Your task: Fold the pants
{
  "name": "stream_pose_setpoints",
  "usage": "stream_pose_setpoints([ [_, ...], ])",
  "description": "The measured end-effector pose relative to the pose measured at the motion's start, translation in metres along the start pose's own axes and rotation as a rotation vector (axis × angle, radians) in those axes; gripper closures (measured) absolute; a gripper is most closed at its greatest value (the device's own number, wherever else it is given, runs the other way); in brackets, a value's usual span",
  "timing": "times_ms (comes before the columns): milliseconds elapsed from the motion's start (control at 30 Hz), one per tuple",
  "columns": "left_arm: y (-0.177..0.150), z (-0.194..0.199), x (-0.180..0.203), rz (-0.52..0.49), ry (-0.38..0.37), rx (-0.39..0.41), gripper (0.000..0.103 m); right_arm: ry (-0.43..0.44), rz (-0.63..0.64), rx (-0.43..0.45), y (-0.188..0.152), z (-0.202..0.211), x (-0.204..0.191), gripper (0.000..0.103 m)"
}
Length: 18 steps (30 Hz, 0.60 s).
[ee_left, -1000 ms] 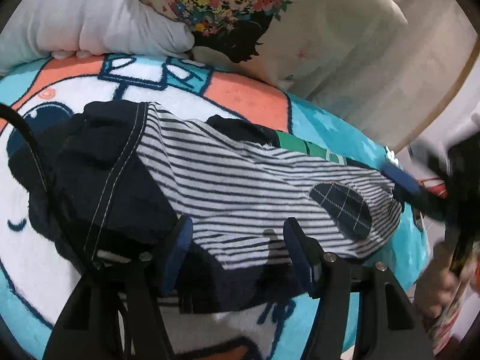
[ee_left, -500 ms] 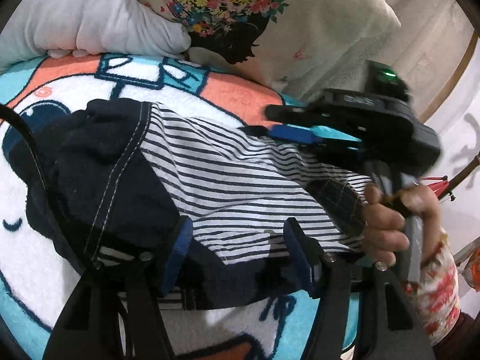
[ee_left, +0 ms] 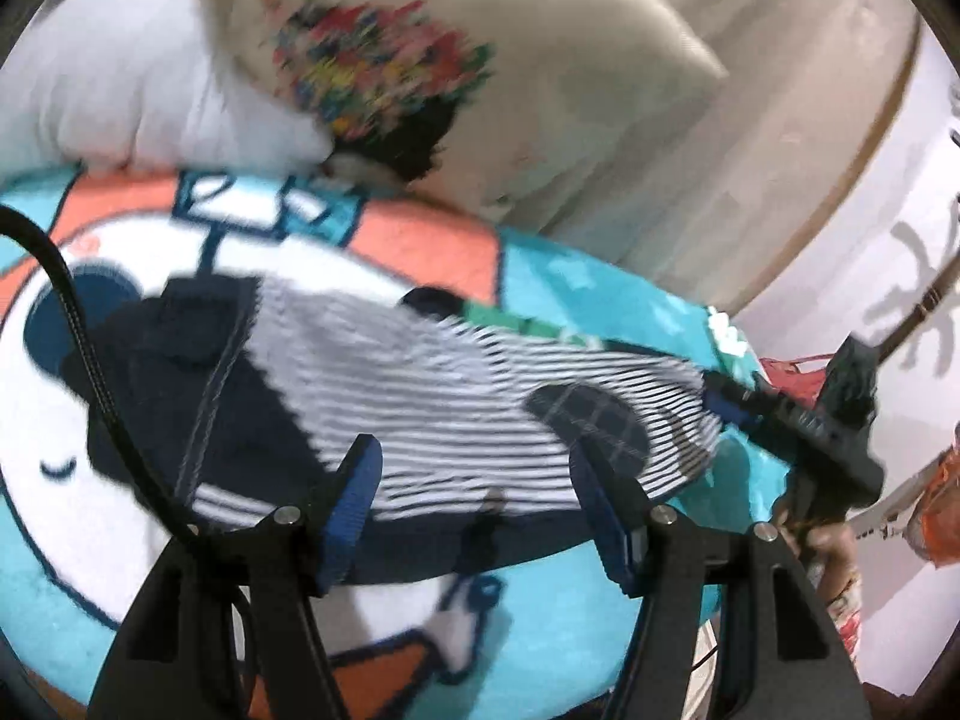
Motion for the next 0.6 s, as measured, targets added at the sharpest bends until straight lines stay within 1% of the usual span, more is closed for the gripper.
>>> stream_pose_setpoints([
  [100, 0.007, -0.012, 0.016, -0.016, -0.012, -0.011, 0.039, -0.012, -0.058, 0.01, -0.006, 0.007, 0.04, 0.033],
  [200, 0.01, -0.03, 0.025, -0.002, -0.021, -0.035, 0.039, -0.03, -0.071, 0.007, -0.009, 0.001, 0.046, 0.033],
  [267, 0.012, -0.038, 0.031, -0.005, -0.027, -0.048, 0.038, -0.058, -0.081, 0.049, -0.007, 0.007, 0.049, 0.033],
  [333, 0.017, -0.051, 0.038, -0.016, -0.033, -0.071, 0.038, -0.099, -0.084, 0.112, -0.004, 0.018, 0.057, 0.03],
  [367, 0.019, -0.055, 0.04, -0.017, -0.039, -0.08, 0.036, -0.123, -0.08, 0.122, -0.005, 0.019, 0.06, 0.028],
  [400, 0.024, -0.064, 0.045, -0.02, -0.051, -0.101, 0.035, -0.13, -0.075, 0.106, -0.007, 0.015, 0.061, 0.027],
  [500, 0.036, -0.096, 0.065, -0.043, -0.093, -0.182, 0.034, -0.078, -0.091, 0.025, -0.014, 0.0, 0.059, 0.027],
  [533, 0.04, -0.106, 0.073, -0.058, -0.103, -0.203, 0.034, -0.085, -0.086, 0.035, -0.014, 0.0, 0.058, 0.026],
  [600, 0.047, -0.136, 0.091, -0.097, -0.109, -0.257, 0.034, -0.051, -0.081, 0.024, -0.014, -0.002, 0.052, 0.026],
])
Point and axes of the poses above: each gripper's, at about its wrist camera, not at the fingertips, and z roughly against the way its jaws point, x to its right, y to its top, the point moved 6 cm from there along -z, roughly the way its jaws point, and after that the axes turned 11 degrees about -y, right-handed, at the moved point
